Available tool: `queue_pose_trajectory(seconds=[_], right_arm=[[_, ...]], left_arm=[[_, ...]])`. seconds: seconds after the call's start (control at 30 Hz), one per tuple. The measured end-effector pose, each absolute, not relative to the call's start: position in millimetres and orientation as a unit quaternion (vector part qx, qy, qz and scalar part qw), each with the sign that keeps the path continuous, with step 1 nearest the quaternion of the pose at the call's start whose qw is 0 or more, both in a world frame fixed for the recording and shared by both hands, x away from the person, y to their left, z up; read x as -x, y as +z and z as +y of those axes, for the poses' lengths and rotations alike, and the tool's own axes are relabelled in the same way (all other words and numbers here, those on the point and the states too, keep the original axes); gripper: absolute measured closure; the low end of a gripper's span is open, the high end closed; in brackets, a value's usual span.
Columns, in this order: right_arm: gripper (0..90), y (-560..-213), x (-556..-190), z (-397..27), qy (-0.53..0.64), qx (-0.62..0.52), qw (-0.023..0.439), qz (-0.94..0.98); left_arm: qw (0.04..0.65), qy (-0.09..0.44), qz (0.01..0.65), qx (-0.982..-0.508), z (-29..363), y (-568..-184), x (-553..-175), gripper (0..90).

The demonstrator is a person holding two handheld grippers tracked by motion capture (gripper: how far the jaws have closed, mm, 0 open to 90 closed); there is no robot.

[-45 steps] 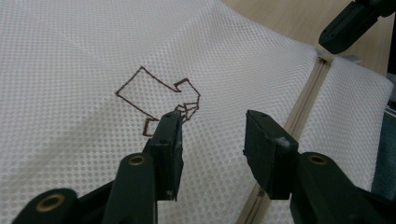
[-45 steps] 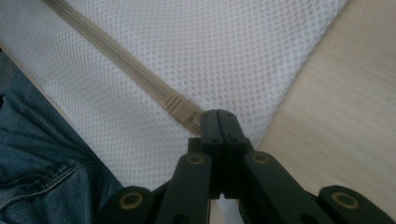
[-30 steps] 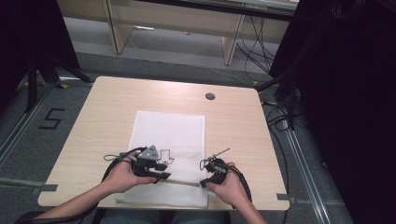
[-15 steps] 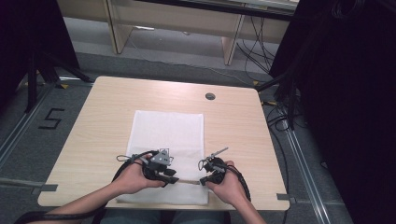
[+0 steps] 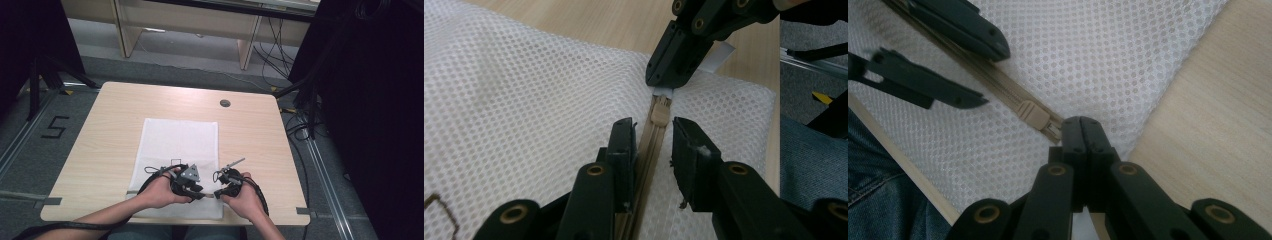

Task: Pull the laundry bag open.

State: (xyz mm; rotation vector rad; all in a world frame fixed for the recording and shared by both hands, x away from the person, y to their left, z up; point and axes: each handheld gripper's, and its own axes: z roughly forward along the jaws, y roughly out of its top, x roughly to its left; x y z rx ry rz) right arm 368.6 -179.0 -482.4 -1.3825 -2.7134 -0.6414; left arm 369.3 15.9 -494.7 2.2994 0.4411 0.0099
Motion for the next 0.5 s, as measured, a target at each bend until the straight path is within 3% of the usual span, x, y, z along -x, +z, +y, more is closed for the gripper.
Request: queue_pose_trajectory(seconds=[0.5], right_arm=[[90.0,-484,-370,-181,-0.216,0.437,0.016,-0.873]], left_arm=[[0.377,0.009,0.154,-0.913,-7,-504,-371,72.3]])
